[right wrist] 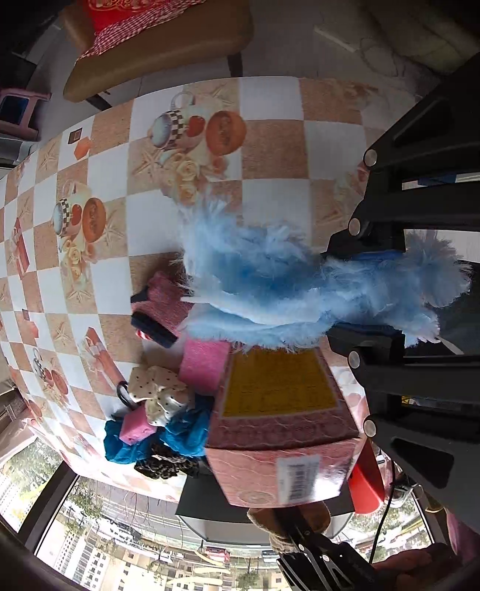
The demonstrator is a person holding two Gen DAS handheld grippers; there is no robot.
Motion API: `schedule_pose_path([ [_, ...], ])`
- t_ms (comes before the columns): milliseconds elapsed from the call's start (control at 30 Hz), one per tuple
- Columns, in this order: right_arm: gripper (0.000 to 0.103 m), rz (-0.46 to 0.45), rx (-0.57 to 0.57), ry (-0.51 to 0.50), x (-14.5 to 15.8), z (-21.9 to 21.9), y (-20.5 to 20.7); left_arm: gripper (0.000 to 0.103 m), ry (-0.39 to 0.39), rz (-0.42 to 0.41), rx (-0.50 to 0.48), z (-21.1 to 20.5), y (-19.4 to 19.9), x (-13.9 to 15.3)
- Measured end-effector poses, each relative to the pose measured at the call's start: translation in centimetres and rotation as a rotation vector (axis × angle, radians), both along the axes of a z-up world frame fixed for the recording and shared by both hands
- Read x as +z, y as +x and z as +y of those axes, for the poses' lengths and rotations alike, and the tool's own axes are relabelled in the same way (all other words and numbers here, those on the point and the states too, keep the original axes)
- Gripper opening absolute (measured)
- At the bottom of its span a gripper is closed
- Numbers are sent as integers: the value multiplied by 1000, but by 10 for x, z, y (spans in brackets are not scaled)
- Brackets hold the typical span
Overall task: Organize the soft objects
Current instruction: 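Lift the boa and glove and carry both toward the open white box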
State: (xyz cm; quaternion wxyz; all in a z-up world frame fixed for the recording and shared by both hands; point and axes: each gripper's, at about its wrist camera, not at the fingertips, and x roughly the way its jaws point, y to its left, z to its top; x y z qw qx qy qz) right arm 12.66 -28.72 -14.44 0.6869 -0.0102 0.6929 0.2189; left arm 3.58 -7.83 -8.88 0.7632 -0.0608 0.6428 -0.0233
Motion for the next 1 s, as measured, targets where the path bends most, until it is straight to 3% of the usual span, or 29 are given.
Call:
schedule_pose_path([
  [333, 26, 11, 37, -1, 18, 22, -76, 24, -32, -61, -73, 9, -45, 21],
  [600, 26, -63, 214, 25, 46, 78, -111, 24, -32, -130, -6, 46, -62, 41],
  [1000, 26, -182, 407, 23, 87, 163, -123, 24, -33, -227, 136, 104, -90, 60],
])
